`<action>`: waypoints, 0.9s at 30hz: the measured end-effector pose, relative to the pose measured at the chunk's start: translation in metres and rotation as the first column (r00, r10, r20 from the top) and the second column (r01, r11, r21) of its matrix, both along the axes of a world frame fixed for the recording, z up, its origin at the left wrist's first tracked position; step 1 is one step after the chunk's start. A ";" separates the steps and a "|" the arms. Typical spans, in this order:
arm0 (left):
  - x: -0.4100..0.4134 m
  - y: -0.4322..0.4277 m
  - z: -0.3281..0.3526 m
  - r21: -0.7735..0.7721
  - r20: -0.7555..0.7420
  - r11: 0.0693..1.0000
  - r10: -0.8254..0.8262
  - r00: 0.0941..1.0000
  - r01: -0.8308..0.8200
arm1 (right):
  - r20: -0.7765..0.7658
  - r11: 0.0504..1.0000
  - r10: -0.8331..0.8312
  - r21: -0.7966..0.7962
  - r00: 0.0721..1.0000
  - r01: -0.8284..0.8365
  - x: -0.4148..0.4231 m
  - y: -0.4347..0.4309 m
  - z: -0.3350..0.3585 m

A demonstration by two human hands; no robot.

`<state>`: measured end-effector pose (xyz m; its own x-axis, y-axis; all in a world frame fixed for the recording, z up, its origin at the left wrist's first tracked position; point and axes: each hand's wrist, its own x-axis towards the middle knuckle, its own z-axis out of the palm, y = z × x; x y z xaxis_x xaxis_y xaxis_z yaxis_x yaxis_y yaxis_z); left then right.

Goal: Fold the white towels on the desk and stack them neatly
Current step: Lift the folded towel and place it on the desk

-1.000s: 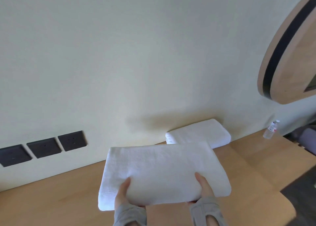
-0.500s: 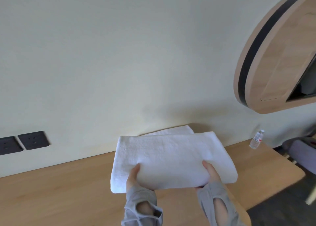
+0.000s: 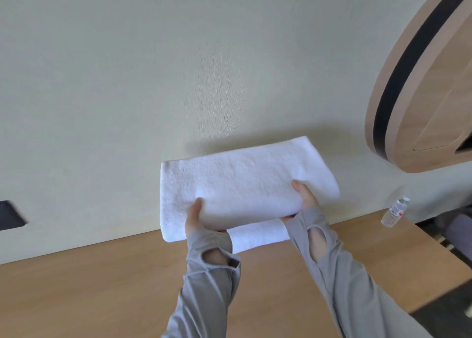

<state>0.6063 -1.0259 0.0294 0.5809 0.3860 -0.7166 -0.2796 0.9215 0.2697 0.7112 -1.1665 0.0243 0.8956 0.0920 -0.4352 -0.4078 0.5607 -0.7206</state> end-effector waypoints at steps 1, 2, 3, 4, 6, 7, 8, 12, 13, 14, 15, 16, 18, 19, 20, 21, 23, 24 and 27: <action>0.010 0.002 -0.003 -0.006 0.016 1.000 0.010 1.000 -0.010 | -0.016 0.999 0.011 0.031 1.000 -0.011 0.010 0.002 0.000; 0.020 0.006 -0.007 -0.001 0.015 1.000 0.022 1.000 -0.022 | -0.044 1.000 0.011 0.027 0.999 -0.010 0.023 0.004 -0.003; 0.031 0.009 -0.010 0.004 0.008 0.999 0.036 0.999 -0.036 | -0.060 1.000 -0.003 0.017 0.998 0.004 0.038 0.008 -0.007; 0.042 0.011 -0.017 -0.003 0.026 0.998 0.062 0.998 -0.062 | -0.061 0.999 0.014 0.030 0.998 -0.012 0.050 0.010 -0.012; 0.056 0.013 -0.029 0.017 0.024 0.997 0.081 0.996 -0.082 | -0.048 0.998 0.059 0.032 0.997 -0.057 0.063 0.014 -0.026; 0.062 0.013 -0.034 0.030 0.014 0.996 0.085 0.996 -0.086 | -0.038 0.997 0.063 0.055 0.997 -0.061 0.066 0.014 -0.035; 0.069 0.014 -0.044 0.033 0.019 0.995 0.094 0.995 -0.095 | -0.026 0.995 0.042 0.094 0.999 -0.039 0.073 0.015 -0.047; 0.092 0.013 -0.090 0.042 -0.034 0.988 0.148 0.988 -0.146 | -0.063 0.992 0.012 0.128 0.998 -0.004 0.090 0.015 -0.094; 0.098 0.011 -0.102 0.037 -0.071 0.987 0.160 0.985 -0.157 | -0.100 0.993 0.006 0.119 0.995 0.006 0.095 0.015 -0.109; 0.104 0.009 -0.116 0.037 -0.119 0.986 0.168 0.979 -0.164 | -0.142 0.993 0.003 0.118 0.990 0.014 0.098 0.015 -0.126; 0.108 0.005 -0.129 0.037 -0.173 0.982 0.186 0.967 -0.183 | -0.188 0.993 0.001 0.114 0.982 0.021 0.099 0.015 -0.141; 0.110 0.002 -0.140 0.047 -0.225 0.979 0.204 0.953 -0.199 | -0.236 0.995 -0.009 0.095 0.972 0.032 0.100 0.015 -0.156; 0.112 -0.001 -0.158 0.078 -0.277 0.973 0.231 0.933 -0.218 | -0.299 0.996 -0.053 0.050 0.953 0.071 0.100 0.015 -0.175; 0.114 -0.001 -0.165 0.094 -0.285 0.970 0.241 0.928 -0.223 | -0.304 0.996 -0.062 0.041 0.951 0.078 0.102 0.014 -0.182; 0.115 0.000 -0.169 0.112 -0.282 0.970 0.241 0.929 -0.218 | -0.294 0.997 -0.065 0.029 0.953 0.077 0.104 0.013 -0.186; 0.116 0.000 -0.172 0.132 -0.273 0.969 0.236 0.933 -0.207 | -0.281 0.998 -0.067 -0.005 0.957 0.068 0.107 0.011 -0.188; 0.112 0.003 -0.174 0.164 -0.236 0.973 0.199 0.951 -0.163 | -0.282 0.991 -0.092 -0.117 0.955 0.061 0.113 0.001 -0.189; 0.105 0.007 -0.174 0.180 -0.218 0.975 0.170 0.961 -0.132 | -0.289 0.981 -0.120 -0.183 0.950 0.068 0.118 -0.007 -0.189; 0.073 0.038 -0.176 0.209 -0.198 0.976 0.102 0.975 -0.060 | -0.282 0.939 -0.082 -0.343 0.956 -0.021 0.146 -0.045 -0.181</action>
